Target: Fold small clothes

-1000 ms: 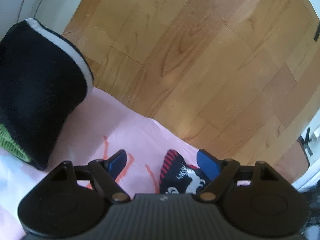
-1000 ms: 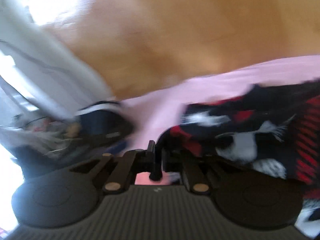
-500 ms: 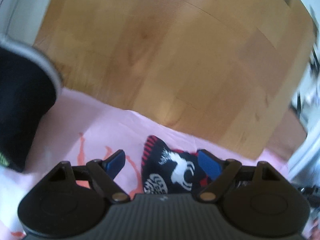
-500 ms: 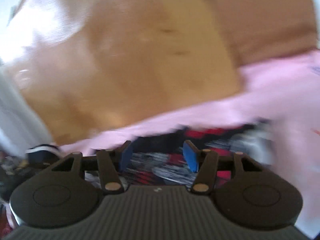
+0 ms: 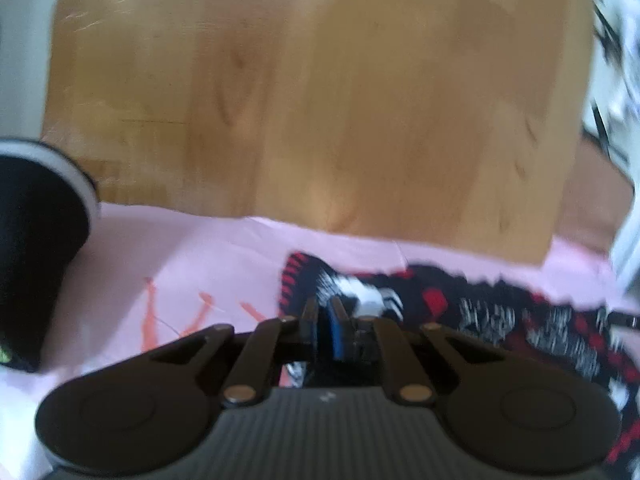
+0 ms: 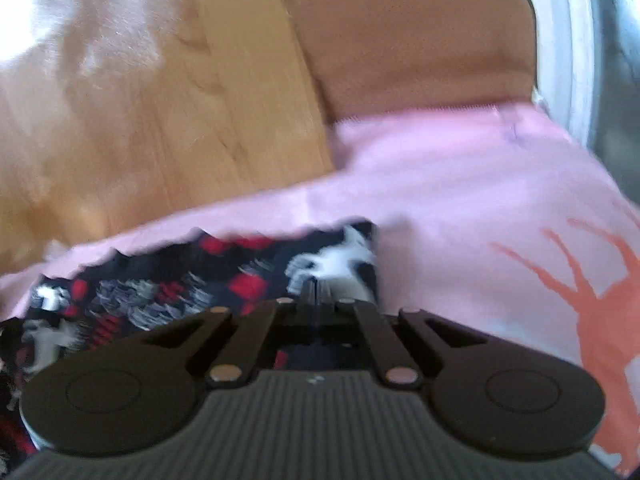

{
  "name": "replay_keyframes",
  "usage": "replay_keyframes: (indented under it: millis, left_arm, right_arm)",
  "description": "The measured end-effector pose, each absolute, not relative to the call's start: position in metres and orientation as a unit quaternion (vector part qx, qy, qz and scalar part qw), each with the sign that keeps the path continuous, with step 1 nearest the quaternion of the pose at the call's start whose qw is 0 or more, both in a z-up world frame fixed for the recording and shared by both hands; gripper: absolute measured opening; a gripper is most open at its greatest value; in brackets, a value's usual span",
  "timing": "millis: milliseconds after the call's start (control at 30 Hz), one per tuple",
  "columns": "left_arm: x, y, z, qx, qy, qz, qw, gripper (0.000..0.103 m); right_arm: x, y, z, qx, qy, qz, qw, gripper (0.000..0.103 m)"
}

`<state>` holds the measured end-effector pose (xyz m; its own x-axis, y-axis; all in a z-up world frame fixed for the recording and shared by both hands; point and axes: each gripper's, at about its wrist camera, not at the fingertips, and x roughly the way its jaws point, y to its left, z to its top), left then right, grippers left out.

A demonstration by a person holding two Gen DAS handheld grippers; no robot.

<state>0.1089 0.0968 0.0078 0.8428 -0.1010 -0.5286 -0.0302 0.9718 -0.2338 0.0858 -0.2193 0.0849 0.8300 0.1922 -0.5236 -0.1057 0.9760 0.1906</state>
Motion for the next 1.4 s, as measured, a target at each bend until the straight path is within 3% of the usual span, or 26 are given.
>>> replay_keyframes:
  millis: [100, 233, 333, 400, 500, 667, 933, 1000, 1067, 1233, 1333, 1400]
  left_arm:
    - [0.117, 0.101, 0.004, -0.13, 0.291, -0.015, 0.948, 0.006]
    - [0.125, 0.092, -0.005, -0.096, 0.313, -0.007, 0.945, 0.007]
    - [0.125, 0.088, -0.008, -0.072, 0.319, 0.003, 0.945, 0.013]
    - [0.123, 0.09, -0.006, -0.07, 0.317, 0.015, 0.946, 0.032]
    - [0.123, 0.095, -0.003, -0.076, 0.309, 0.023, 0.948, 0.045]
    - [0.12, 0.101, 0.002, -0.082, 0.303, 0.032, 0.949, 0.051]
    - [0.095, 0.099, 0.017, -0.101, 0.301, -0.011, 0.948, 0.059]
    - [0.07, 0.1, 0.019, -0.108, 0.297, -0.038, 0.948, 0.07]
    - [0.042, 0.102, 0.019, -0.105, 0.301, -0.056, 0.946, 0.072]
    - [-0.045, 0.105, 0.021, -0.043, 0.307, -0.071, 0.948, 0.069]
    - [-0.088, 0.113, 0.017, -0.041, 0.342, -0.085, 0.935, 0.047]
    - [-0.111, 0.118, 0.016, -0.056, 0.367, -0.085, 0.925, 0.011]
  right_arm:
    - [0.081, -0.169, 0.098, 0.049, 0.269, 0.197, 0.941, 0.01]
    - [0.09, -0.109, 0.089, 0.009, 0.295, 0.277, 0.914, 0.046]
    - [0.11, -0.091, 0.056, -0.01, 0.347, 0.27, 0.898, 0.044]
    - [0.11, -0.094, 0.057, -0.016, 0.341, 0.274, 0.899, 0.044]
    - [0.111, -0.113, 0.077, 0.013, 0.344, 0.246, 0.906, 0.046]
    - [0.077, -0.174, 0.101, 0.062, 0.316, 0.206, 0.924, 0.046]
    - [-0.044, -0.25, 0.076, 0.112, 0.335, 0.141, 0.925, 0.046]
    - [-0.07, -0.256, 0.069, 0.109, 0.335, 0.14, 0.925, 0.046]
    - [-0.09, -0.263, 0.065, 0.115, 0.331, 0.143, 0.925, 0.046]
    - [-0.107, -0.281, 0.054, 0.181, 0.333, 0.19, 0.906, 0.046]
    - [-0.112, -0.287, 0.047, 0.202, 0.33, 0.225, 0.894, 0.047]
    - [-0.119, -0.291, 0.043, 0.21, 0.327, 0.244, 0.888, 0.047]
